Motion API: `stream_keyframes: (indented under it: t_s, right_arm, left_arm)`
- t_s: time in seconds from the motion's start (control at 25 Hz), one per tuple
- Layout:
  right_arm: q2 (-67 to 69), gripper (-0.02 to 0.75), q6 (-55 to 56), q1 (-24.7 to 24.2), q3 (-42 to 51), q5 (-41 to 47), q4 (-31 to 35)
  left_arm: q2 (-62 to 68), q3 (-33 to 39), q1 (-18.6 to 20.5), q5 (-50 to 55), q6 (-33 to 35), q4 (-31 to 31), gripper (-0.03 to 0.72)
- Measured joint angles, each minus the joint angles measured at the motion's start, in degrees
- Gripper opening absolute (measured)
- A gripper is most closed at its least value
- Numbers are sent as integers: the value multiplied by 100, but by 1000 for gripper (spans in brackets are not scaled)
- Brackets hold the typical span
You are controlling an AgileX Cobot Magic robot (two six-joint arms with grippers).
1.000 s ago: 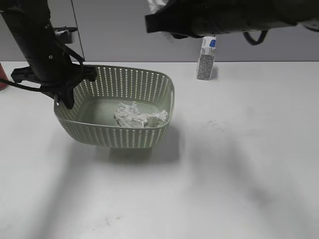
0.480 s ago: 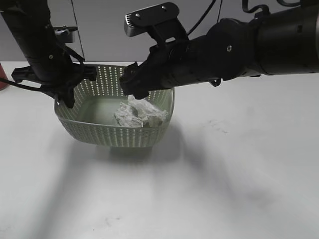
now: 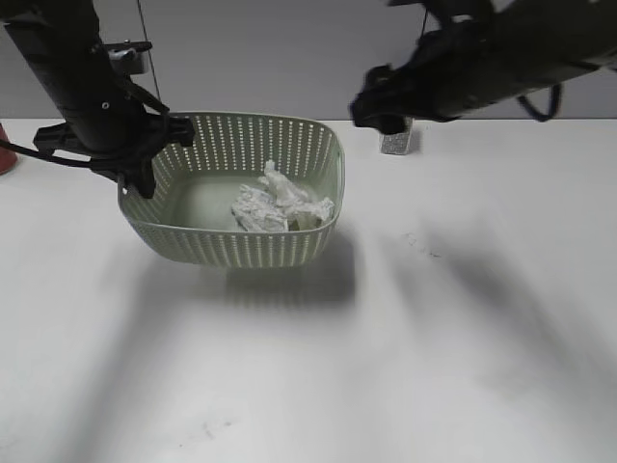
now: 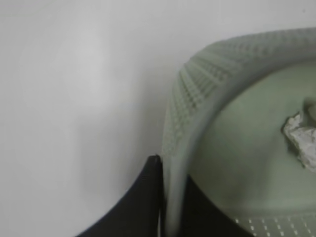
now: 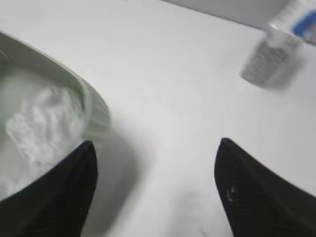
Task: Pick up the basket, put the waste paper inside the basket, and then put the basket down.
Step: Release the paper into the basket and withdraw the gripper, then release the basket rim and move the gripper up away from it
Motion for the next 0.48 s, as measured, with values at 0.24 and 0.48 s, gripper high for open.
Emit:
stream_keyframes:
  t_s: [0.24,0.48]
  right_arm:
    - [-489,586,22,-1304,-11,1728,-138]
    - [-896,586,22,-1630,-11,3013,-323]
  left_arm:
    - [54,0,0,-704,0,-98,2]
    - [448,0,0,-813,0,-110,3]
